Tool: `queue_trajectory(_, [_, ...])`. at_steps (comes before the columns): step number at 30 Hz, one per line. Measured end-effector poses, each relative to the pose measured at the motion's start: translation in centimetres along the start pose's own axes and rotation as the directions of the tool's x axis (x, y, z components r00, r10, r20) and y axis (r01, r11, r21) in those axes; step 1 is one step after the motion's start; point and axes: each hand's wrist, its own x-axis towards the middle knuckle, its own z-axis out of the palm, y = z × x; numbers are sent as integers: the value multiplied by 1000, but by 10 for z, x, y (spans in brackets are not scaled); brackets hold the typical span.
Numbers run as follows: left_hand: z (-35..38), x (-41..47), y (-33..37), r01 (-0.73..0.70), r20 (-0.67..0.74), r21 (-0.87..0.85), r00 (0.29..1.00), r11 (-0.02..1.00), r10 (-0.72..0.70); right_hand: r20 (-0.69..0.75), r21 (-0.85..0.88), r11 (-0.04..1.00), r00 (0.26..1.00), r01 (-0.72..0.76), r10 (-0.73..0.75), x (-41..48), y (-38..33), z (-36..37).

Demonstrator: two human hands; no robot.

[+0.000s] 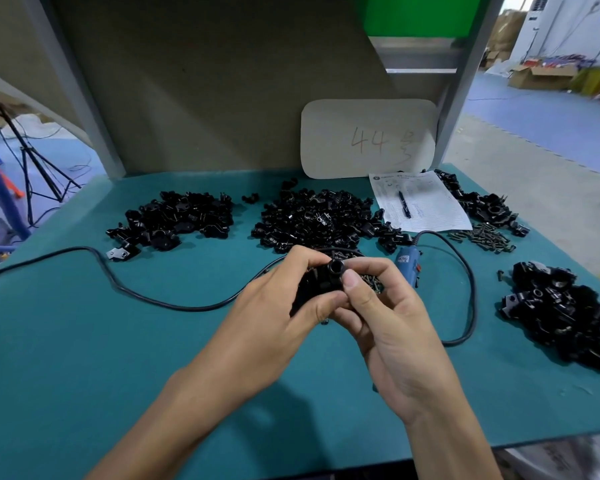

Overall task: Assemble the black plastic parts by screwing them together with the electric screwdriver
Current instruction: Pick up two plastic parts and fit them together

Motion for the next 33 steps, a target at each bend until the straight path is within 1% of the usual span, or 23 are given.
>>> queue_trajectory(6, [-2,2,-2,-9,-4,-41,1000,999,8,10,3,1000,1000,-17,17,1,0,-2])
queue_trajectory(14, [-6,3,-8,24,24,-111,999,994,-22,5,16,999,999,-49,49,4,5,-3])
queue_trajectory(19, [-7,3,-14,-5,22,-95,1000,996,7,14,7,999,999,-43,43,5,8,-1])
queue_trajectory(22, [-8,2,-22,14,23,-84,1000,996,-12,45,-43,997,997,-57,59,10,16,-4])
queue_trajectory(24, [-11,2,-32,53,-3,-74,999,996,-53,27,-143,987,996,-80,85,20,21,-12])
queue_trajectory(25, [-14,3,-38,84,-24,-62,996,995,-86,-9,-226,971,997,-82,82,29,24,-19])
queue_trajectory(26, [-17,3,-45,118,-44,-46,992,992,-120,-58,-347,935,997,-73,57,40,28,-28])
queue_trajectory(27, [-21,3,-52,146,-56,-30,987,989,-148,-103,-508,859,995,-65,14,52,32,-38])
queue_trajectory(28, [-24,2,-57,165,-58,-17,984,986,-166,-122,-683,727,992,-65,-25,65,36,-48])
queue_trajectory(29, [-26,2,-62,174,-51,-7,983,985,-174,-103,-828,556,994,-70,-28,78,42,-56])
queue_trajectory(30, [-27,2,-66,176,-39,1,984,984,-176,-68,-921,383,997,-70,20,91,50,-62])
queue_trajectory(31, [-28,2,-69,175,-29,10,984,984,-175,-43,-971,231,994,-66,102,102,60,-67])
queue_trajectory(32, [-28,2,-71,175,-25,15,984,985,-174,-33,-993,105,981,-53,189,112,70,-69])
queue_trajectory(33, [-28,1,-73,175,-26,17,984,984,-174,-20,-1000,11,967,-24,255,119,80,-70])
